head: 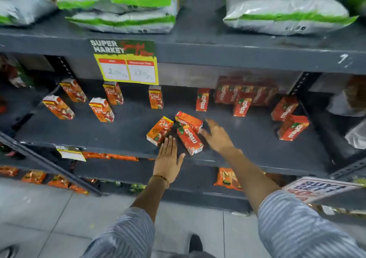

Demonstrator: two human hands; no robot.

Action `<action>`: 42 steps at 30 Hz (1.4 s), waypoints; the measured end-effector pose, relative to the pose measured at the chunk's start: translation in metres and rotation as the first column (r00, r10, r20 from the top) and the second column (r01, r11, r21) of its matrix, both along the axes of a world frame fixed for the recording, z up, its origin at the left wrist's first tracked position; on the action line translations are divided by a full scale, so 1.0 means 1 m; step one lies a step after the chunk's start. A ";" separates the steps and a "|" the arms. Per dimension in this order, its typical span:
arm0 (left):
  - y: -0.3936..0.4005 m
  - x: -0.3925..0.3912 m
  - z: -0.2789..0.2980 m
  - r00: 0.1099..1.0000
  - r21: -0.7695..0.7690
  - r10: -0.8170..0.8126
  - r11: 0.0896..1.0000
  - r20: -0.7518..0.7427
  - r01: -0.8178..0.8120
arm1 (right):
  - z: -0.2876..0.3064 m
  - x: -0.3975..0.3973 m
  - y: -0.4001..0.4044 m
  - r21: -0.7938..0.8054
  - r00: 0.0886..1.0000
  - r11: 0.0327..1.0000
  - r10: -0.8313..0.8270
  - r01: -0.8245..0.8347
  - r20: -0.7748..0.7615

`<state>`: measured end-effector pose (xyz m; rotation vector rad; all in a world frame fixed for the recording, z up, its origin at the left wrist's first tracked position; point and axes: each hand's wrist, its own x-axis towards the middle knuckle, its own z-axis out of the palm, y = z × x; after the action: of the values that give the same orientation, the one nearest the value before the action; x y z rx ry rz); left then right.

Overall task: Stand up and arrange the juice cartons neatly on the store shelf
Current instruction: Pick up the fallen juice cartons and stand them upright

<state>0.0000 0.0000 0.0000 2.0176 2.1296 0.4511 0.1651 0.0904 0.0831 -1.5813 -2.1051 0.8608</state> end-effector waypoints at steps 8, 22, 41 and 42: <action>0.010 -0.001 -0.007 0.998 -0.006 0.024 1.000 -0.065 -0.025 | 0.000 -0.027 0.049 -0.072 0.992 0.992 0.112 -0.108 0.052; 0.018 -0.006 -0.008 0.997 0.010 -0.021 1.000 -0.079 0.022 | -0.017 -0.010 0.052 -0.372 0.920 0.909 -0.296 0.189 -0.256; 0.017 -0.003 0.001 0.997 -0.056 -0.022 0.998 -0.071 0.018 | 0.038 0.063 -0.013 -0.443 0.503 0.712 -0.145 -0.545 -0.852; 0.016 -0.003 0.002 0.998 -0.051 -0.018 0.999 -0.063 0.015 | 0.043 0.064 -0.015 -0.426 0.497 0.698 -0.115 -0.576 -0.860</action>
<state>-0.0028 0.0162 0.0018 2.0462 2.1363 0.3323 0.2295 0.0750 0.1261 -0.6836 -1.2778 2.1848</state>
